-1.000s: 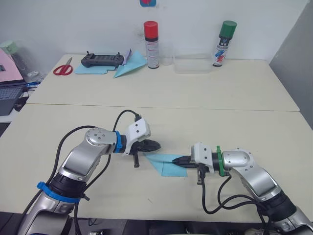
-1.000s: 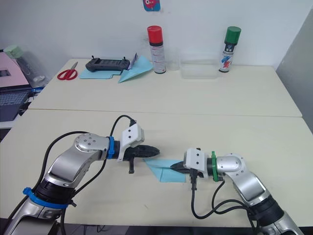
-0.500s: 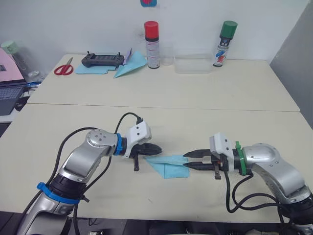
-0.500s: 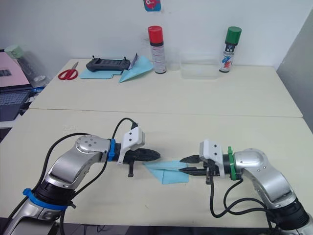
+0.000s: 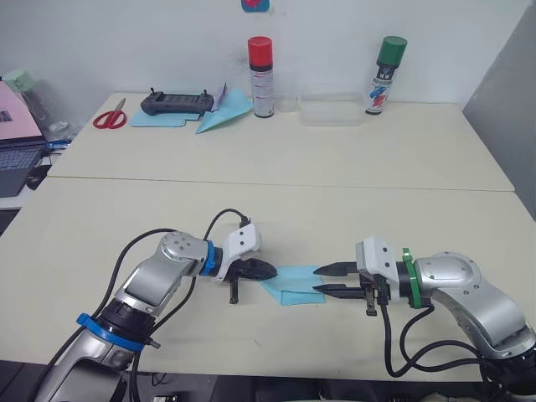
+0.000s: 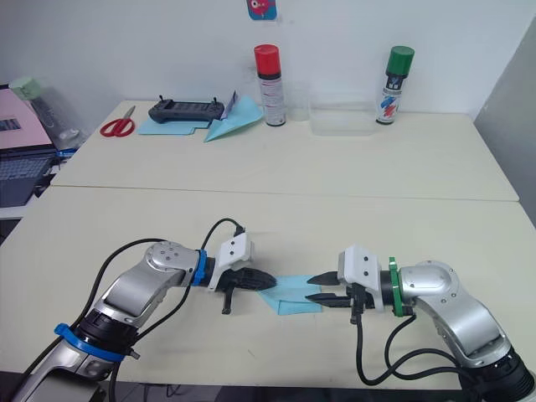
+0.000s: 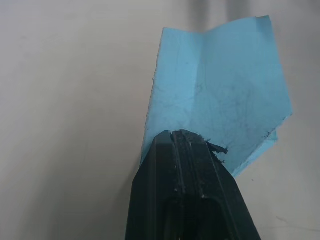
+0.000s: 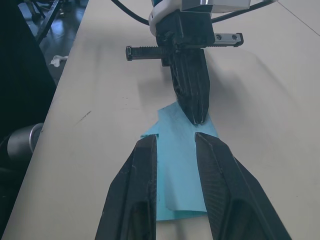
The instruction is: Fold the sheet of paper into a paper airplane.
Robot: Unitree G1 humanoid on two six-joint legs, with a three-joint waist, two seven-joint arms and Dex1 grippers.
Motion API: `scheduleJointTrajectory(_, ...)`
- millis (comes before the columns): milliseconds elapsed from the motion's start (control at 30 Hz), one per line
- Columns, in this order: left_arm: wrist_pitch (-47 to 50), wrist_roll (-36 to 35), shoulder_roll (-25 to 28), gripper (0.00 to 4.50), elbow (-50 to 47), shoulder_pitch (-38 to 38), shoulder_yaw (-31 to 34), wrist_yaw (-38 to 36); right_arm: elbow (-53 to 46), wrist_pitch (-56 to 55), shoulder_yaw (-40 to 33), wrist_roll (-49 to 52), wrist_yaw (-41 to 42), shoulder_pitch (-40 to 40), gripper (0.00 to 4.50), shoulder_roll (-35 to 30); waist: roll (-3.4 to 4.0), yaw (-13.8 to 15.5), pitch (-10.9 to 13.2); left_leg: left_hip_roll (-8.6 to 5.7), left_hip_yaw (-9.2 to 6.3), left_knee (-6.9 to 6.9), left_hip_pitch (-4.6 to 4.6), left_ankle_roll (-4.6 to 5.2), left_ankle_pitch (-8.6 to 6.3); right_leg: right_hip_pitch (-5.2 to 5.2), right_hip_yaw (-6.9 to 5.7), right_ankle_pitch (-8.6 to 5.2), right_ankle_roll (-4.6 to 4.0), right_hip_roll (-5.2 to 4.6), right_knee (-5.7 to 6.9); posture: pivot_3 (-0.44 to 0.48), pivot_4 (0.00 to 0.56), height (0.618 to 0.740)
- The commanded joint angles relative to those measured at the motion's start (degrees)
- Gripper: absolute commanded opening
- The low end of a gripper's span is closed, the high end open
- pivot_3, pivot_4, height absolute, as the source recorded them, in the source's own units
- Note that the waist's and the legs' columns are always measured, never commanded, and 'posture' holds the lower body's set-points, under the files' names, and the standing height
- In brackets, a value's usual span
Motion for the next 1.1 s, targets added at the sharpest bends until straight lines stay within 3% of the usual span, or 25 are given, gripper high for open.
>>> scheduleJointTrajectory(33, 0.3, 1.1, -0.2, 0.00, 1.2, 1.5, -1.4, -0.4, -1.6, -3.4, -0.8, -1.4, 0.0, 0.8, 1.23, -0.8, 0.00, 0.0, 0.0, 0.00, 0.00, 0.00, 0.01, 0.00, 0.00, 0.02, 0.00, 0.00, 0.00, 0.00, 0.00, 0.000, 0.150, 0.740)
scheduleJointTrajectory(100, 0.3, 1.1, -0.1, 0.00, 1.2, 1.5, -1.3, -0.5, -1.3, -4.2, -0.7, -1.6, 0.1, 1.1, 1.23, -1.0, 0.00, 0.0, 0.0, 0.00, 0.00, 0.00, 0.04, 0.00, 0.00, 0.04, 0.01, -0.01, 0.01, 0.00, 0.00, 0.000, 0.150, 0.740)
scheduleJointTrajectory(167, 0.5, 1.0, -0.2, 0.00, 1.5, 0.9, -1.1, -0.5, -0.5, -7.5, -0.3, -2.9, 1.0, 1.8, 1.61, -1.2, 0.00, 0.0, 0.0, 0.00, 0.00, 0.00, 0.06, 0.00, 0.00, 0.06, 0.00, -0.01, 0.01, 0.00, 0.00, 0.000, 0.150, 0.740)
scheduleJointTrajectory(300, 1.6, 0.2, 0.0, 0.00, 1.0, 0.6, -0.7, -1.1, 3.5, -19.1, 3.5, -11.2, 0.0, 2.8, 2.85, -0.1, -0.01, 0.0, 0.0, 0.00, 0.01, 0.00, 0.08, 0.00, 0.00, 0.08, 0.00, -0.01, 0.02, 0.00, -0.02, 0.000, 0.150, 0.740)
scheduleJointTrajectory(467, 2.2, 0.1, -0.2, 0.00, 0.9, 0.1, -0.8, -1.3, 9.6, -27.3, 8.0, -16.9, -1.1, 0.5, 2.85, 3.9, -0.01, -0.1, 0.0, 0.01, 0.01, 0.00, 0.13, 0.00, 0.00, 0.12, 0.00, -0.01, 0.02, 0.01, -0.01, 0.000, 0.150, 0.740)
scheduleJointTrajectory(733, 2.2, 0.6, 0.0, 0.00, 0.9, -0.3, -1.2, -1.9, 17.7, -31.5, 12.2, -21.5, -3.6, -4.2, 2.85, 11.1, -0.02, -0.1, 0.0, 0.00, 0.00, 0.00, 0.14, 0.00, 0.00, 0.14, 0.00, -0.01, 0.01, 0.01, -0.01, 0.000, 0.150, 0.740)
scheduleJointTrajectory(833, 2.2, 0.7, 0.1, 0.00, 0.9, -0.1, -1.2, -1.9, 18.5, -31.1, 11.6, -20.5, -3.7, -4.5, 2.28, 12.0, -0.02, -0.1, 0.0, 0.00, -0.01, 0.00, 0.14, 0.00, 0.00, 0.15, -0.01, 0.00, 0.00, 0.01, -0.01, 0.000, 0.150, 0.740)
scheduleJointTrajectory(1033, 1.7, 1.2, 0.8, 0.00, 1.9, -0.4, -0.6, -2.0, 15.8, -26.2, 11.0, -16.2, -2.1, -4.0, 0.13, 11.7, -0.02, -0.1, 0.0, 0.01, -0.02, 0.00, 0.16, 0.00, 0.00, 0.17, -0.01, 0.01, -0.01, 0.01, 0.00, 0.000, 0.150, 0.740)
scheduleJointTrajectory(1100, 1.0, 1.7, 1.5, 0.00, 2.6, -0.6, -0.6, -2.1, 14.5, -24.4, 11.0, -15.5, -2.1, -4.3, 0.05, 11.8, -0.01, -0.1, 0.0, 0.01, -0.02, 0.00, 0.17, 0.00, 0.00, 0.17, -0.01, 0.00, -0.01, 0.01, 0.00, 0.000, 0.150, 0.740)
